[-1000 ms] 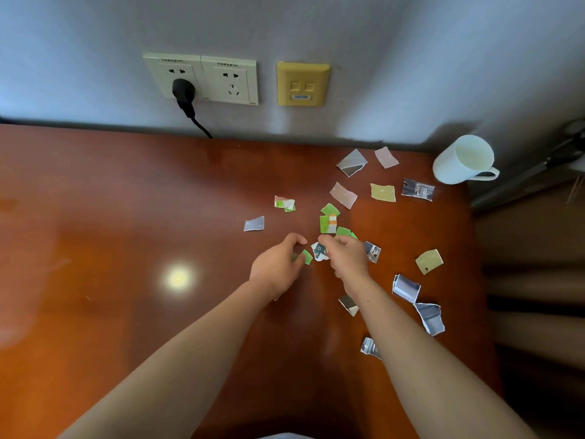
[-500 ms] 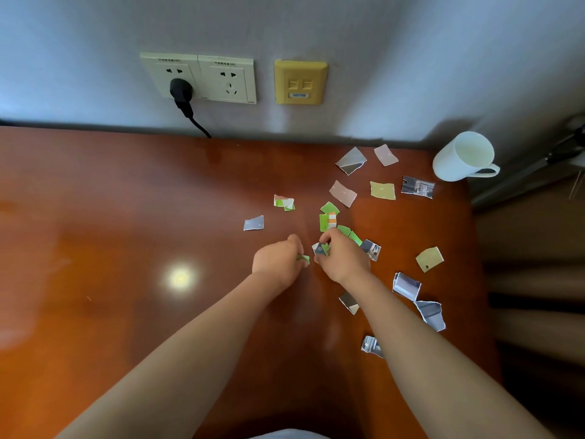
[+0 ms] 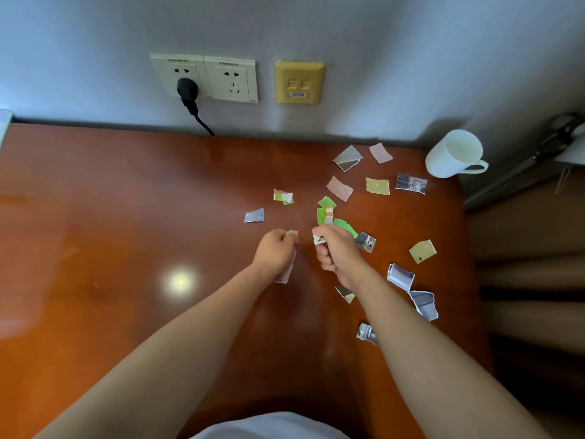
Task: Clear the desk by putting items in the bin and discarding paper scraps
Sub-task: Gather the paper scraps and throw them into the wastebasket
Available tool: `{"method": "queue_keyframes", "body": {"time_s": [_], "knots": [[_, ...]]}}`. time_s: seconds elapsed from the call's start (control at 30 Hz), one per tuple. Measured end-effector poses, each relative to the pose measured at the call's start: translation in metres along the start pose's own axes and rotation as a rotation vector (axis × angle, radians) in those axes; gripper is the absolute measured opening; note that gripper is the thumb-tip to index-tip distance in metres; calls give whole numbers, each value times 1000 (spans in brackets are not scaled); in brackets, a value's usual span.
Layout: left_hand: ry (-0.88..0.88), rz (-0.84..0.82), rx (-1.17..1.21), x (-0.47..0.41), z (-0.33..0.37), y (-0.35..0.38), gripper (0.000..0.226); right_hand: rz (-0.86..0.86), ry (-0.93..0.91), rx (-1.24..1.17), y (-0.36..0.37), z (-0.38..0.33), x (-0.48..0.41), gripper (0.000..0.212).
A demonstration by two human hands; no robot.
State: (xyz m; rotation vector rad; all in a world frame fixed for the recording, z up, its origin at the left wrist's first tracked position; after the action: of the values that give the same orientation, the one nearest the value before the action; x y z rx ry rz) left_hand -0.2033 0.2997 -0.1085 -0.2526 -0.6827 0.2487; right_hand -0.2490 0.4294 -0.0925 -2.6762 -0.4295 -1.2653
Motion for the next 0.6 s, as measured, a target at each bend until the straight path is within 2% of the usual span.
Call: {"method": "queue_keyframes", "body": {"time_s": [0.13, 0.27, 0.4, 0.6], "knots": [[-28, 144, 309, 24, 7, -6, 32, -97, -2, -118, 9, -5, 24, 9], [-43, 286, 564, 45, 0, -17, 31, -213, -49, -168, 27, -8, 47, 18], [-83, 355, 819, 73, -15, -37, 32, -287, -20, -163, 57, -2, 65, 18], [-78, 520, 988, 122, -48, -92, 31, -393, 46, -131, 125, 10, 97, 15]]}}
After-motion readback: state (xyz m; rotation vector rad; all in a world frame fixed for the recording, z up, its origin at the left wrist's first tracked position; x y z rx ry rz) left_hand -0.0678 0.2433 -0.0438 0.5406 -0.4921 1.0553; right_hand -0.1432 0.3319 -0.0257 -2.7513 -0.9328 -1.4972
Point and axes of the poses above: each hand's wrist, its own x-axis away from the middle knuckle, its own y-axis out of the palm, z = x × y, the point moved 4 cm from there along -x, towards the middle knuckle, and after that the axes turned 3 degrees about y, right-handed, at the moved point
